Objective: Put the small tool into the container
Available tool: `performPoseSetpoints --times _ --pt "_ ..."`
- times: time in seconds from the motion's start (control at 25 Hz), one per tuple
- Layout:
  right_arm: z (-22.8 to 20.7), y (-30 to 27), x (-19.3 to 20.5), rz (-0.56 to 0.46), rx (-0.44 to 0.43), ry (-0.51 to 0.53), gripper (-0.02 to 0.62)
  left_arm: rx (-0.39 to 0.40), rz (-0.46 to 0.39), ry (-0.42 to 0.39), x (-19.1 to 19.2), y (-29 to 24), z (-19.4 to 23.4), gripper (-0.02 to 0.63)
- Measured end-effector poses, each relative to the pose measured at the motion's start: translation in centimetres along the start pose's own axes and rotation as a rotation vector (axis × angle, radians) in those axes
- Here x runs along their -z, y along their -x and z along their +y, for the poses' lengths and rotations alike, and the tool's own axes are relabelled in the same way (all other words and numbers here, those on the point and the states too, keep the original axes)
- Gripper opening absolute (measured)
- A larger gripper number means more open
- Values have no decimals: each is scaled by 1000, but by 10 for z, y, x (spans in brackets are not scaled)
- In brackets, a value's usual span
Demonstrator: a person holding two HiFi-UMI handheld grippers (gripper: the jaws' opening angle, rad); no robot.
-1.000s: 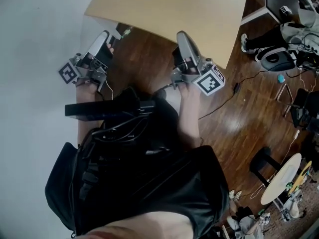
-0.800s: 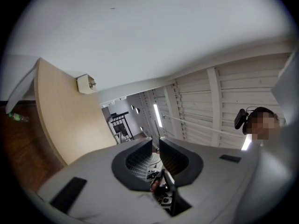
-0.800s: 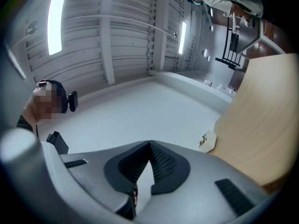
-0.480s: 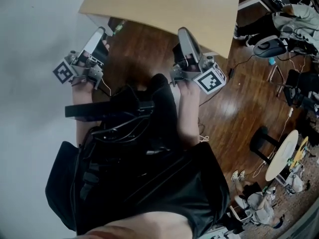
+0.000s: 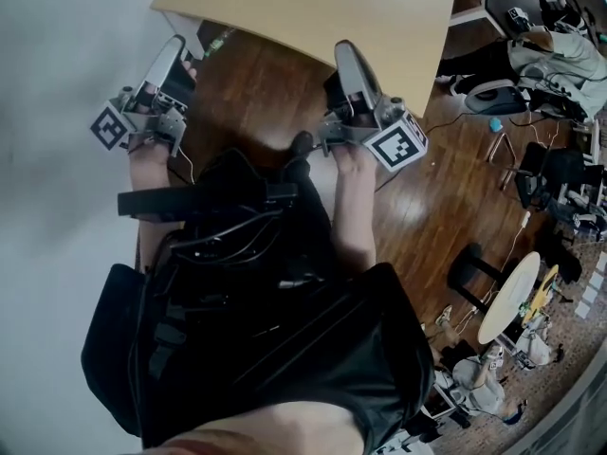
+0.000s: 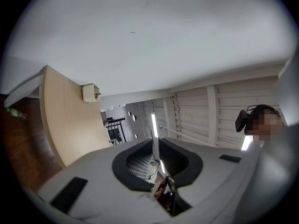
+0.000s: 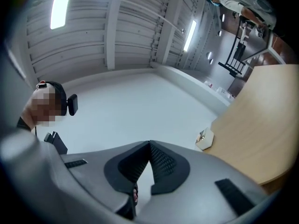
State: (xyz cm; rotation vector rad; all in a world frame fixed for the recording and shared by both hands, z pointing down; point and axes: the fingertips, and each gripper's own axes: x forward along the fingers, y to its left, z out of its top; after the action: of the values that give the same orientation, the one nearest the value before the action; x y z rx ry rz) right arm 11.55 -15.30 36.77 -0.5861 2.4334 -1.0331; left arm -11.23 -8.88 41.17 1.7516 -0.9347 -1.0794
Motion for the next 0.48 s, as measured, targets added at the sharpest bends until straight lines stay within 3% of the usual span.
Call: performPoseSetpoints --times 0.48 --pt "4 -4 -2 12 -1 -9 -18 19 40 7 9 -12 -15 29"
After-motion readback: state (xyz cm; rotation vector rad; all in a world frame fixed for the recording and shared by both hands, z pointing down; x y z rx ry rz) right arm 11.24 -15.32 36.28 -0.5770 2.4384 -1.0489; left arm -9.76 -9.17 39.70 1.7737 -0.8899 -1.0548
